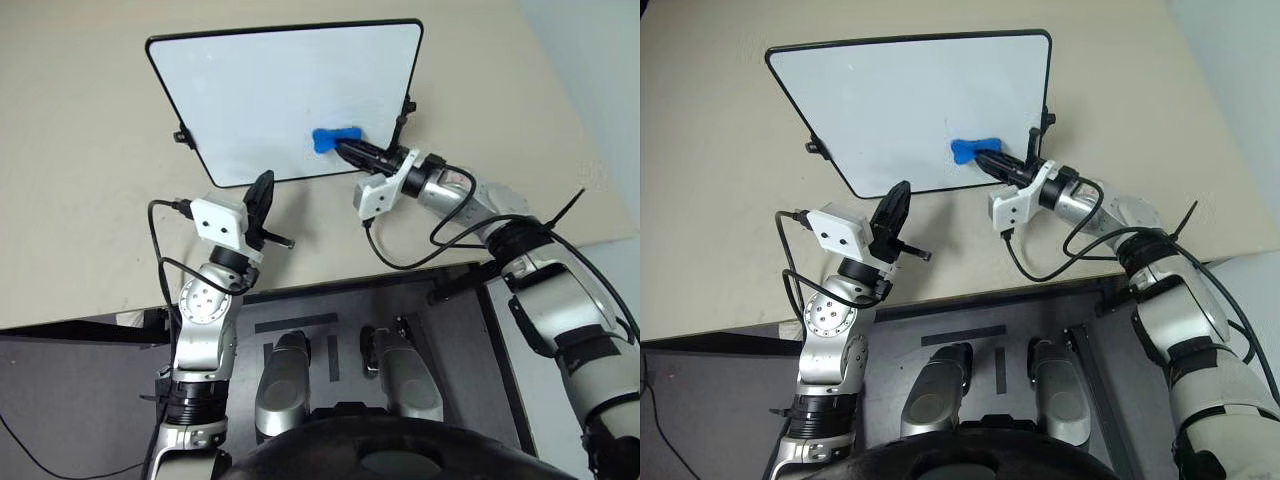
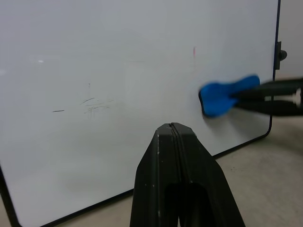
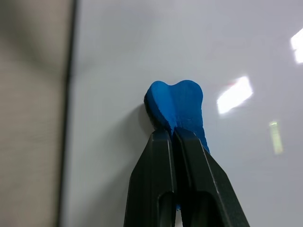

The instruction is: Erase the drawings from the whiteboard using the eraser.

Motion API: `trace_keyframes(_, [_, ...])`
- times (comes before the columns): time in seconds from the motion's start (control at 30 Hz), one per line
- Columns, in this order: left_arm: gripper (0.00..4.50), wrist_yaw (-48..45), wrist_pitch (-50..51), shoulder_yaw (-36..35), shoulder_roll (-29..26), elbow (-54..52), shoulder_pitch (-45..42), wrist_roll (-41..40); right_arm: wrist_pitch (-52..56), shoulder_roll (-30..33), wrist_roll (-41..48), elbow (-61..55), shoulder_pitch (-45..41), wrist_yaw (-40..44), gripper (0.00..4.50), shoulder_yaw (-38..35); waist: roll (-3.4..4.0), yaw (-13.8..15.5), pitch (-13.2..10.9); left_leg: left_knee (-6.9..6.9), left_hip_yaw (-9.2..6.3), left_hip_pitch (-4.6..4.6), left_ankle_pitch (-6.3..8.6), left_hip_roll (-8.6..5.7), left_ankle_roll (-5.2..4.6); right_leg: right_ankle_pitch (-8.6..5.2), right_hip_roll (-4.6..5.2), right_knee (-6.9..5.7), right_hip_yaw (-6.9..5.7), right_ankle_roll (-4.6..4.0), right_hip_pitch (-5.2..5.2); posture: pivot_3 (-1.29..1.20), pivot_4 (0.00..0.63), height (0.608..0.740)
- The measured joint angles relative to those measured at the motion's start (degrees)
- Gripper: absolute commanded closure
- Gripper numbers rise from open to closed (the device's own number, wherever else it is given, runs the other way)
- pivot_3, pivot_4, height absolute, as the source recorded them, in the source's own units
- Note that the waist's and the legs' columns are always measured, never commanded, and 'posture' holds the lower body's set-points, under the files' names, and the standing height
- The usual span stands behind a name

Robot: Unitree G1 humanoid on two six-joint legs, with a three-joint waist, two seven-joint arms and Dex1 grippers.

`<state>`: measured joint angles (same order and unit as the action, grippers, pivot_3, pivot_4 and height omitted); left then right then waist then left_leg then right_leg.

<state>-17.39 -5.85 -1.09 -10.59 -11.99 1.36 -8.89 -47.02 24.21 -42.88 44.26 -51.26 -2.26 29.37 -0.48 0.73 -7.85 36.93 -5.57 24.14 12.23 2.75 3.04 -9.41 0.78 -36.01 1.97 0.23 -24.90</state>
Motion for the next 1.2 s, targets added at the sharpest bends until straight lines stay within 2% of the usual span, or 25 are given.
trace_keyframes(0.23, [4.50, -0.04, 0.00, -0.01, 0.00, 0.03, 0.00, -0.03, 0.83, -0.21, 0.92, -4.01, -1.66, 0.16, 4.49, -1.48, 0.00, -0.01, 0.00, 0.01, 0.00, 0.08, 0.07, -0.01, -0.11, -0.11, 0.00, 0.12, 0.00, 0.15, -0.06, 0.00, 0.150, 0.740])
trace_keyframes(0.63, [4.50, 0.02, 0.22, 0.07, 0.03, 0.04, -0.01, -0.02, 1.69, -2.67, 1.01, 2.53, 2.01, 5.99, 4.49, 1.73, 0.00, -0.10, 0.01, 0.04, 0.01, -0.05, 0.19, -0.01, -0.07, 0.01, 0.01, 0.07, -0.02, -0.01, -0.05, 0.00, 0.150, 0.740])
trace_keyframes(0.8, [4.50, 0.05, 1.35, 0.11, 0.03, -0.54, -0.14, -0.02, 1.98, -2.15, 1.76, 1.06, 2.99, 6.69, 4.49, 1.56, -0.01, -0.07, 0.01, 0.04, 0.00, -0.05, 0.19, 0.00, -0.08, -0.01, 0.00, 0.08, -0.03, 0.01, -0.05, 0.00, 0.150, 0.740])
trace_keyframes(0.93, [4.50, 0.02, 1.60, -0.03, -0.16, -1.05, -0.03, -0.06, 3.06, 1.10, 11.38, -7.32, 9.07, 15.23, 4.49, -0.96, -0.04, 0.35, 0.03, 0.07, 0.07, 0.07, 0.19, -0.02, -0.08, -0.15, 0.01, 0.13, -0.04, 0.15, -0.06, 0.00, 0.150, 0.740])
trace_keyframes(1.07, [4.50, -0.45, 1.29, -0.57, -0.92, -1.12, 0.17, -0.52, 14.44, 5.03, 29.35, -23.75, 20.38, 30.64, 4.49, -4.44, -0.08, 0.42, 0.05, 0.10, 0.19, 0.14, 0.40, -0.03, -0.10, -0.45, -0.01, 0.15, -0.06, 0.18, -0.07, 0.00, 0.150, 0.740])
trace_keyframes(1.2, [4.50, -2.12, -0.50, -0.57, -1.20, 1.56, 0.21, -0.78, 26.57, 10.31, 39.49, -37.09, 28.56, 40.77, 4.49, -7.81, -0.10, 0.43, 0.06, 0.14, 0.22, 0.12, 0.51, -0.05, -0.13, -0.61, -0.02, 0.15, -0.06, 0.25, 0.01, 0.00, 0.150, 0.740])
